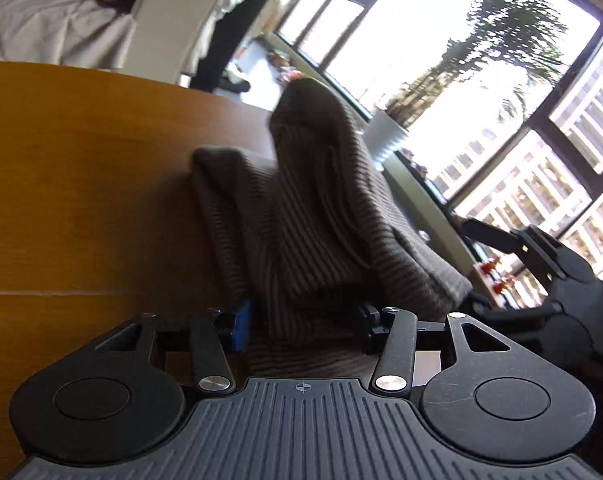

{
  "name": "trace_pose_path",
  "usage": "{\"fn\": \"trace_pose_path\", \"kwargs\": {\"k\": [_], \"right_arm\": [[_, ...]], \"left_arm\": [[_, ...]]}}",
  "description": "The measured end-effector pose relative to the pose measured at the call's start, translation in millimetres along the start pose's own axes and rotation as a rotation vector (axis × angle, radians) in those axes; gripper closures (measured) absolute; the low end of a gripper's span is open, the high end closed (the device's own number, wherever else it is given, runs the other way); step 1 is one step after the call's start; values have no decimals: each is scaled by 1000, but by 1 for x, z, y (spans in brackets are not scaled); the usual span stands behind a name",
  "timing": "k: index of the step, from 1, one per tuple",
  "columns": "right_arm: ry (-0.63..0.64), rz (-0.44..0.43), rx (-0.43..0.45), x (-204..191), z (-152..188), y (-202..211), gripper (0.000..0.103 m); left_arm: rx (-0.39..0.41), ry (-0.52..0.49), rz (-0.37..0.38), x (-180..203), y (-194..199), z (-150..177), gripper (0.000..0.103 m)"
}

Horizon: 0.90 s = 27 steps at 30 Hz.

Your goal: Fold clothes

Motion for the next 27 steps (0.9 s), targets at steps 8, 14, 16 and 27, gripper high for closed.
{"fn": "trace_pose_path", "kwargs": {"k": [8,14,16,27], "right_arm": [[46,-104,72,-26,-3,28,10],[17,-38,129,-81,-18,-8,10],[38,7,82,-88,-11,-29,10],[-222,44,56,4,-7,-34,55]], "left_arm": [[50,8,-32,-5,23,-4,43],[192,135,-209,-45,76,-23,44],[194,136,-221,-46,83,-23,44],[7,49,21,-6,10,-12,54]]}}
Point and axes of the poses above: each gripper's, at about its wrist camera, not at the fingertips, and y roughly against the way its jaws point, x to its right, z to its underside, the point moved 7 cm from there along -y, roughly the way its jaws point, and after that the axes turned 9 degrees about z, right-handed, at the moved point
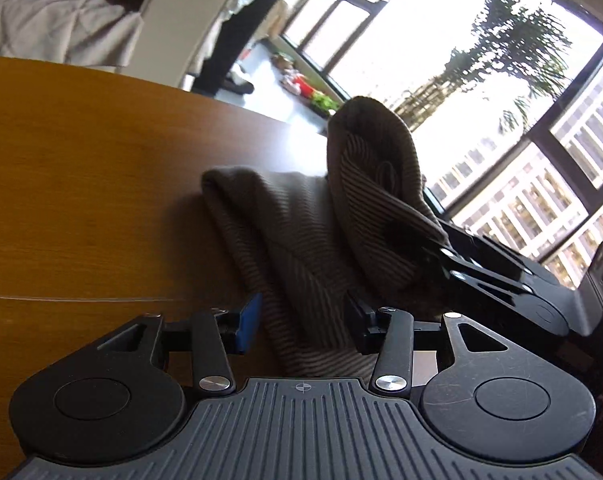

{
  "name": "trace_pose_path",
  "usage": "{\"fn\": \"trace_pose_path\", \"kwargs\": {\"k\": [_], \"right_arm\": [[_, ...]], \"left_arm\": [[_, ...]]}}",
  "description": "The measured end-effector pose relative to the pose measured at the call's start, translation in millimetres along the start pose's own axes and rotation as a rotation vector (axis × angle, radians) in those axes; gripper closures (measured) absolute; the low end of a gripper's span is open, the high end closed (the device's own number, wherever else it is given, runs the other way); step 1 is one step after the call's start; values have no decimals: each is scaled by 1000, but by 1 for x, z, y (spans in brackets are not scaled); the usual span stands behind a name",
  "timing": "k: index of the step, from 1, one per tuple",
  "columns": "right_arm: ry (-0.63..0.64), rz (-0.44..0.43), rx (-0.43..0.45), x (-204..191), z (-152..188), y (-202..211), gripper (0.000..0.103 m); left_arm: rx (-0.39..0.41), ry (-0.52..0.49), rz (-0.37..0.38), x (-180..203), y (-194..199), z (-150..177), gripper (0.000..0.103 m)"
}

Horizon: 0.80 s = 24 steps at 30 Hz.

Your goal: Fold clothes

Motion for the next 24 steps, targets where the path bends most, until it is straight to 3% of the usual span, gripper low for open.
{"fn": "trace_pose_path", "kwargs": {"k": [4,8,10,13,14,18,19,20,21,24], "right_arm": [[-141,-121,-54,8,0,-6,75],[-253,-305,-29,3,-27,16,78],[-247,-384,-28,-10,-37,25,78],[-229,-431,-94,-28,-29,11,78],[-239,-426,-126,-30,-24,2,77],[-324,-429,-178,-31,-8,-14,74],[-326,-426,-174,-31,-6,-13,72],[-308,-415,-163,-34,-5,-11,70],[-286,-403,-152,-38,-4,-9,65],[-234,-372,-107,-52,1,0,43]], "left_arm": [[-57,-6,30,3,-20,8,55],[-57,-9,44,2,-23,11,55],[-57,-14,48,2,-24,12,55],[-56,-32,42,4,-25,14,55],[-56,-47,30,4,-24,15,60],[-69,-108,-9,7,-15,19,61],[-79,-114,-18,6,-11,20,60],[-80,-119,-29,4,-5,20,51],[-72,-122,-51,-1,3,19,46],[-53,-135,-128,-15,27,16,46]]}}
Point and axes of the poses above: each gripper's, at about its wrist camera, not at the fingertips, and y roughly against the way its jaws point, x to its right, z to its underside, the point moved 7 cm from there along -y, roughly the way its jaws point, and after that the axes turned 9 degrees about z, right-handed, at the moved point
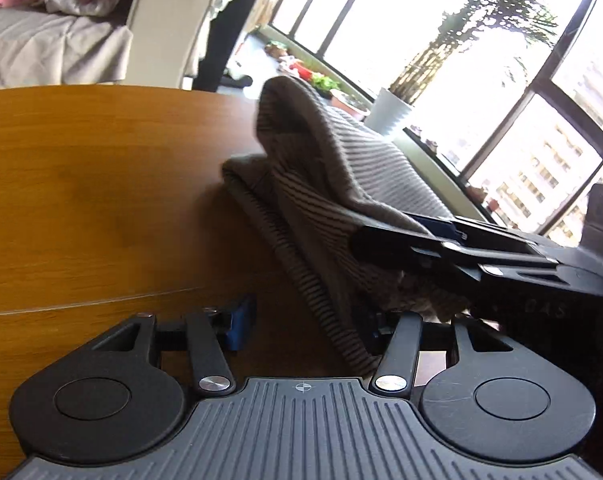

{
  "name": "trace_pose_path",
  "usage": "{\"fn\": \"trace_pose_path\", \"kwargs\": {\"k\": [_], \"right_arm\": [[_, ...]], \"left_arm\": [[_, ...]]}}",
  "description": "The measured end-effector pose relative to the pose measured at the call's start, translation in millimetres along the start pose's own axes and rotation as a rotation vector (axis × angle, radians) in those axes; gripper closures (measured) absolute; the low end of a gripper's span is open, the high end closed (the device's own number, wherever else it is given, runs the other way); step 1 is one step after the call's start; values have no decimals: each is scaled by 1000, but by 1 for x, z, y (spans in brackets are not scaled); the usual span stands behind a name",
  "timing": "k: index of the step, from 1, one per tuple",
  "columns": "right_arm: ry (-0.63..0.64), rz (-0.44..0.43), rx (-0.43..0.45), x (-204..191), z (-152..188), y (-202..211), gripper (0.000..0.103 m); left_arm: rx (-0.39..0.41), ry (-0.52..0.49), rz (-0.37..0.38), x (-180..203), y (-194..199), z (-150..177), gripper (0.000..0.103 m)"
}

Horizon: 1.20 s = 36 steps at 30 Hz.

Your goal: Fold clothes

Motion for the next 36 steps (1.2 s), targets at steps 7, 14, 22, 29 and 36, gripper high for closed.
{"fn": "trace_pose_path", "kwargs": {"k": [7,14,22,29,36], "right_arm": [[152,40,41,-36,18,-6,13],[306,102,66,-41,20,5,7],[98,176,116,45,-9,65,0],[-263,213,-28,103,21,25,0],[-157,27,85,66,-4,48,41]], "left_arm": [[187,48,-27,-8,49,-49,48],[126,-56,178,59,-19,-78,45],[68,-17,136,33,-45,-67,47],[63,-29,120,30,-44,-68,47],[66,-15,78,17,-43,-67,42]]}}
Point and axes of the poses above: each gripper's, at about its wrist camera, not at the fingertips, and y roughly against the way its jaws point, x to its right, z to its underside, the point moved 7 cm from there along -y, roughly the way its jaws point, and after that the axes turned 9 degrees about z, right-handed, at the moved point
